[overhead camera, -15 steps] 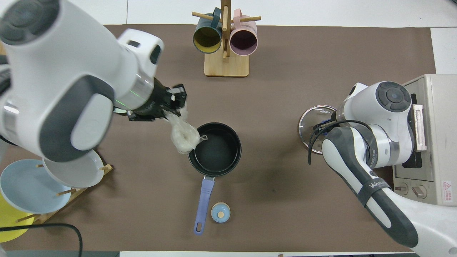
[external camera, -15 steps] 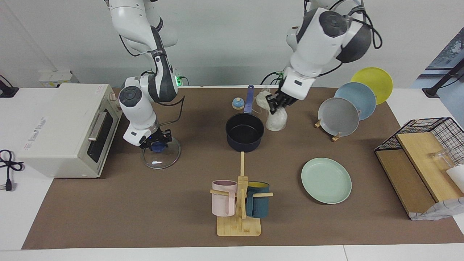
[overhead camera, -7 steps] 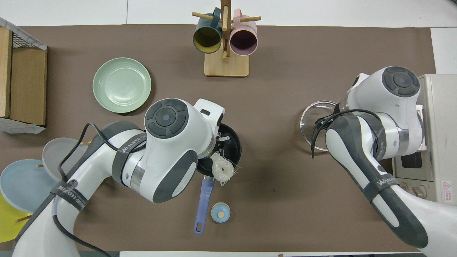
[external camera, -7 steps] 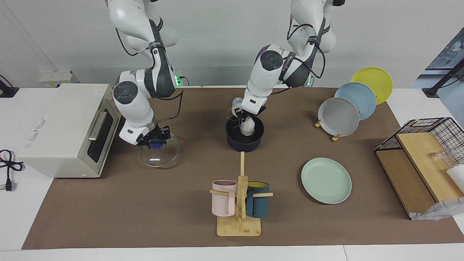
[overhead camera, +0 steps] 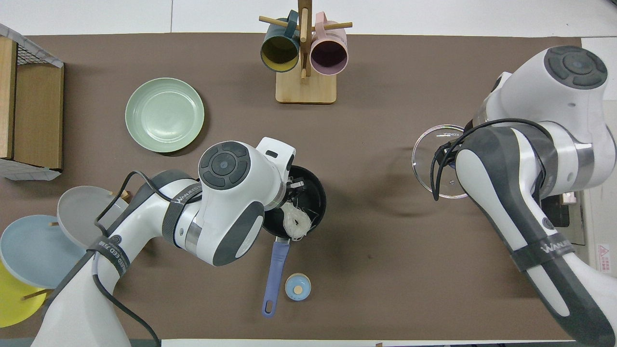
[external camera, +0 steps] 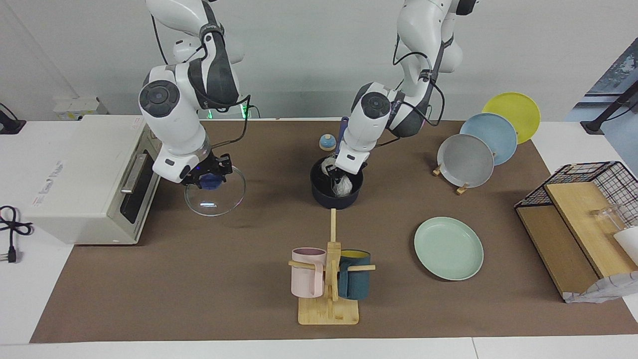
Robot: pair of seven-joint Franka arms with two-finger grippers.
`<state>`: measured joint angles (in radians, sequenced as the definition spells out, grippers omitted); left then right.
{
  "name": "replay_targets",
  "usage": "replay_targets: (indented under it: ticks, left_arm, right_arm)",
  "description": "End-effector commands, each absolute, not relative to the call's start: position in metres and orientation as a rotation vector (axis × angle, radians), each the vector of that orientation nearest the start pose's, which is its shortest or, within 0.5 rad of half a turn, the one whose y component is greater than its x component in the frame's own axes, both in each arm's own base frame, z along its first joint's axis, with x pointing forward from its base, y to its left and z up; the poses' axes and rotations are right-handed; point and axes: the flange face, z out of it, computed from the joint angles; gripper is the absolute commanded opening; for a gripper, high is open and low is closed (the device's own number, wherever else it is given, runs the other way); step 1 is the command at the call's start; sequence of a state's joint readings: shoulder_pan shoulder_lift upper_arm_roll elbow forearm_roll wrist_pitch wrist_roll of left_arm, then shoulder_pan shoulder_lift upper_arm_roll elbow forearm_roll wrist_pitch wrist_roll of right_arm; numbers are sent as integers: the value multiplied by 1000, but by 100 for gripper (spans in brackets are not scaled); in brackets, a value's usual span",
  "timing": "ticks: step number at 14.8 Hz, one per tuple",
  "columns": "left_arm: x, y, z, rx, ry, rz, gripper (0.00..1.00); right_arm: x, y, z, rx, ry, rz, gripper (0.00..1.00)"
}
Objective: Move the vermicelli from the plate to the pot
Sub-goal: 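Lower and release the vermicelli into the saucepan with the left gripper, then withdraw the left gripper while the right gripper carries the lid over the saucepan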
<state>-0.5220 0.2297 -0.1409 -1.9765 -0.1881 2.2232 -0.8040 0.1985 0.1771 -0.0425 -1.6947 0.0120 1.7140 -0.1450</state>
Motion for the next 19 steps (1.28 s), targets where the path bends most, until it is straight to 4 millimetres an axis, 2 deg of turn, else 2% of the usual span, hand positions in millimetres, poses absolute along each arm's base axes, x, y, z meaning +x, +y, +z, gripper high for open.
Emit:
replay_targets:
  ticks: [1,2,3,4,5,6,8,9,10,12,15,16,17,19]
  left_arm:
    - [473,-369,357,-3279,-380,169,0]
    - [474,-370,359,-3282,-345,167,35]
    - [477,-368,363,-3284,-340,159,99]
    - [479,-366,371,-3284,-343,155,100]
    - [482,-364,388,-3269,-324,159,100]
    - [497,-349,414,-3243,-330,140,100]
    - [525,-308,465,-3219,-365,116,100]
    - [540,-283,488,-3218,-365,110,100]
    - [553,-247,520,-3223,-323,98,100]
    - [566,-176,560,-3232,-242,76,100]
    - [561,-108,590,-3216,-56,59,100]
    - [554,-95,597,-3196,3,59,100]
    - [548,-84,602,-3192,31,70,100]
    - [530,-77,599,-3181,48,104,100]
  right_arm:
    - [588,115,502,-3093,-456,279,28]
    - [589,115,502,-3092,-453,279,28]
    - [589,117,503,-3092,-452,267,28]
    - [589,120,502,-3095,-443,263,28]
    - [587,131,502,-3099,-431,261,28]
    - [585,139,502,-3105,-405,256,28]
    - [581,166,502,-3115,-377,221,26]
    - [576,186,503,-3122,-360,204,25]
    - [570,210,504,-3129,-324,183,25]
    - [555,260,504,-3138,-264,126,25]
    - [543,315,496,-3069,-128,69,25]
    - [537,329,496,-3063,-131,58,25]
    - [527,352,490,-3073,-134,55,25]
    - [523,378,472,-3076,-93,49,25]
